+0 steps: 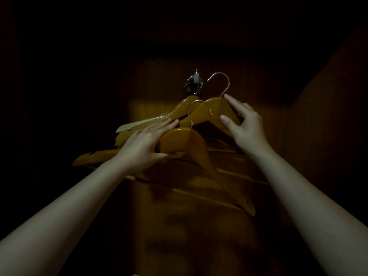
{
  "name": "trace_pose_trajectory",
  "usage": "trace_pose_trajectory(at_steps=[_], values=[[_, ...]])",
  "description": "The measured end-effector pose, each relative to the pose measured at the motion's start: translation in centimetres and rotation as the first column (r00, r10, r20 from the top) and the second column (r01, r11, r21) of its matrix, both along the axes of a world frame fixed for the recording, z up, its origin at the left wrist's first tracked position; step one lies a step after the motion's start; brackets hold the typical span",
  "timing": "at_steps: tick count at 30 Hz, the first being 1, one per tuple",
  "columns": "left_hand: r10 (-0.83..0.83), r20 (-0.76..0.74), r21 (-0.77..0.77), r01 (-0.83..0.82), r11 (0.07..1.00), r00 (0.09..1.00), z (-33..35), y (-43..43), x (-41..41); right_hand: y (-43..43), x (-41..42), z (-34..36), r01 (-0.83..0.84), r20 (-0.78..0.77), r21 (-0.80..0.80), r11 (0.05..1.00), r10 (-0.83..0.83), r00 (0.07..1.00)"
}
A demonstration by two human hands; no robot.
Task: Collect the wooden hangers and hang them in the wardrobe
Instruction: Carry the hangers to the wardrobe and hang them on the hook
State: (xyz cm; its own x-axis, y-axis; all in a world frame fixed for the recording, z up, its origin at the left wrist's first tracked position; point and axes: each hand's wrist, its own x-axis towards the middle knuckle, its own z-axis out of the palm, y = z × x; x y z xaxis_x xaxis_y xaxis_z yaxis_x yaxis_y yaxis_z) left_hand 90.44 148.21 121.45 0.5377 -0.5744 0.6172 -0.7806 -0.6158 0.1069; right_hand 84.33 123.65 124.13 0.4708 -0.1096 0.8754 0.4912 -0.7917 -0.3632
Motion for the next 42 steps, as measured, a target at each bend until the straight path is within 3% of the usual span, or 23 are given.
trace_pose_trajectory(at_steps=[9,13,19,26,29,31,34,38,42], values=[[0.072,-0.08,-0.025,-0.074,0.997,0.994,3.6,-1.1,4.3,-0.8,6.2,4.8,-0.039,-0.118,0.02,0.999,0.041,0.992],[0.066,-0.178,-0.059,-0.078,0.995,0.982,4.5,-1.2,6.1,-0.6,8.1,5.7,-0.001,-0.172,0.003,1.0,0.001,0.985],[0.063,-0.213,-0.077,-0.081,0.994,0.975,3.2,-1.0,7.0,0.2,9.3,4.8,0.054,-0.219,-0.055,0.997,-0.065,0.974],[0.161,-0.028,-0.027,-0.162,0.986,0.987,1.0,-0.6,6.6,1.2,9.4,2.7,0.18,-0.175,-0.142,0.973,-0.203,0.963],[0.156,-0.062,-0.039,-0.158,0.987,0.986,0.6,-0.8,6.9,1.1,9.1,2.6,0.362,-0.109,-0.29,0.886,-0.406,0.907],[0.16,-0.087,-0.036,-0.163,0.986,0.983,0.5,-0.8,6.9,1.0,8.8,2.8,0.386,-0.133,-0.324,0.864,-0.446,0.885],[0.187,-0.093,-0.012,-0.189,0.982,0.978,0.3,-0.9,6.5,1.5,7.9,2.1,0.363,-0.181,-0.314,0.877,-0.431,0.884],[0.19,-0.113,-0.043,-0.196,0.98,0.975,-0.7,-0.1,4.6,3.1,4.7,-0.5,0.324,-0.099,-0.234,0.917,-0.354,0.93],[0.17,-0.186,-0.123,-0.195,0.973,0.968,-2.3,1.3,1.0,5.8,0.7,-4.2,0.087,-0.29,-0.142,0.986,-0.125,0.949]])
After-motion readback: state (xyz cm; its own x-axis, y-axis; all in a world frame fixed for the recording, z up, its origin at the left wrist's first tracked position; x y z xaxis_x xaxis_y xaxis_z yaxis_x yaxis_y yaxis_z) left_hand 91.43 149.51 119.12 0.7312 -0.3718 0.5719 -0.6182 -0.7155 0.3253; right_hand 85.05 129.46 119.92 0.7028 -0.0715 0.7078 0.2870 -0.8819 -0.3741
